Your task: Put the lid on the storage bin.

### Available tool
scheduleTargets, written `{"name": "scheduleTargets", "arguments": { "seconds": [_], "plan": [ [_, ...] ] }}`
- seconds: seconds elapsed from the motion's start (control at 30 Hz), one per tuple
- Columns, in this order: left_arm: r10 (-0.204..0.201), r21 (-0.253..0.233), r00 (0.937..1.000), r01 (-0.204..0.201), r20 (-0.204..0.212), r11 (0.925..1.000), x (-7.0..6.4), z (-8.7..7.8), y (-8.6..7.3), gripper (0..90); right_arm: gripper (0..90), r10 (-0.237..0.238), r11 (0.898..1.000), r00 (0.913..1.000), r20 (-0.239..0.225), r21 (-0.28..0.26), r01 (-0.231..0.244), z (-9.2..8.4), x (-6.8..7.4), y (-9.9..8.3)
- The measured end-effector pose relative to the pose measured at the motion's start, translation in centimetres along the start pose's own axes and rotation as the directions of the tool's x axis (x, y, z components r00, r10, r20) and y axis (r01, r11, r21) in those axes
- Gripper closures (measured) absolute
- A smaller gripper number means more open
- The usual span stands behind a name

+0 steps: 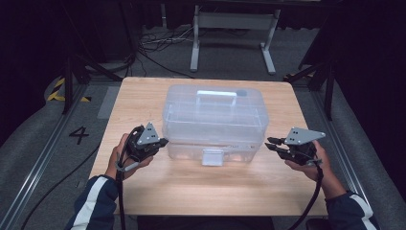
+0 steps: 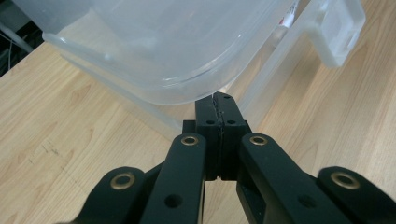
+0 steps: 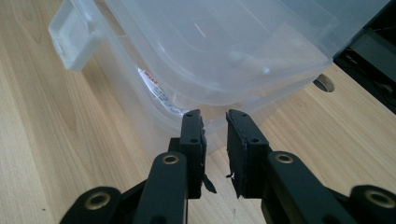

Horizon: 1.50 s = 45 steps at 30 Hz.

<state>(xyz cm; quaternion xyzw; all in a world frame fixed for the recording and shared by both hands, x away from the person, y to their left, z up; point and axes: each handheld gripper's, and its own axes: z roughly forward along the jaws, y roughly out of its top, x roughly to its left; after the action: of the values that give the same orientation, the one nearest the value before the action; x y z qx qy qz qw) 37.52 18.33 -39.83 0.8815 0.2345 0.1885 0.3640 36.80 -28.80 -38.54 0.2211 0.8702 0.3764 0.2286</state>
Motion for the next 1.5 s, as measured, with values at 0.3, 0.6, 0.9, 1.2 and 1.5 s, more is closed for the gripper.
{"name": "scheduleTargets", "arguments": {
  "seconds": [0.3, 0.6, 0.9, 1.2, 1.5],
  "plan": [
    [0.008, 0.034, 0.9999, -0.007, -0.012, 0.9994, -0.1, 0.3, -1.0, 90.0, 76.4, -0.010, 1.000, 0.9999, -0.003, 0.014, 0.010, 0.5, 0.4, 0.0],
    [0.020, 0.034, 0.9992, -0.018, -0.034, 0.9993, -0.5, 0.3, -1.2, 89.7, 76.5, -0.016, 1.000, 0.9999, 0.001, 0.023, 0.016, 1.0, 0.6, -0.2],
    [0.014, 0.033, 0.9989, -0.013, -0.044, 0.9994, -0.8, -0.1, -1.7, 83.1, 75.0, -0.023, 0.999, 0.9997, 0.000, 0.022, 0.023, 0.9, 0.7, -0.2],
    [0.005, 0.030, 0.9977, -0.003, -0.067, 0.9996, -1.1, -1.3, -2.6, 73.0, 70.1, -0.038, 0.999, 0.9992, 0.010, 0.031, 0.037, -0.3, 0.7, -0.5],
    [0.004, 0.076, 0.9961, 0.003, -0.088, 0.9971, -1.2, -1.9, -4.3, 62.3, 64.5, -0.056, 0.995, 0.9981, 0.024, 0.084, 0.054, -1.1, 1.0, -2.0]
  ]
}}
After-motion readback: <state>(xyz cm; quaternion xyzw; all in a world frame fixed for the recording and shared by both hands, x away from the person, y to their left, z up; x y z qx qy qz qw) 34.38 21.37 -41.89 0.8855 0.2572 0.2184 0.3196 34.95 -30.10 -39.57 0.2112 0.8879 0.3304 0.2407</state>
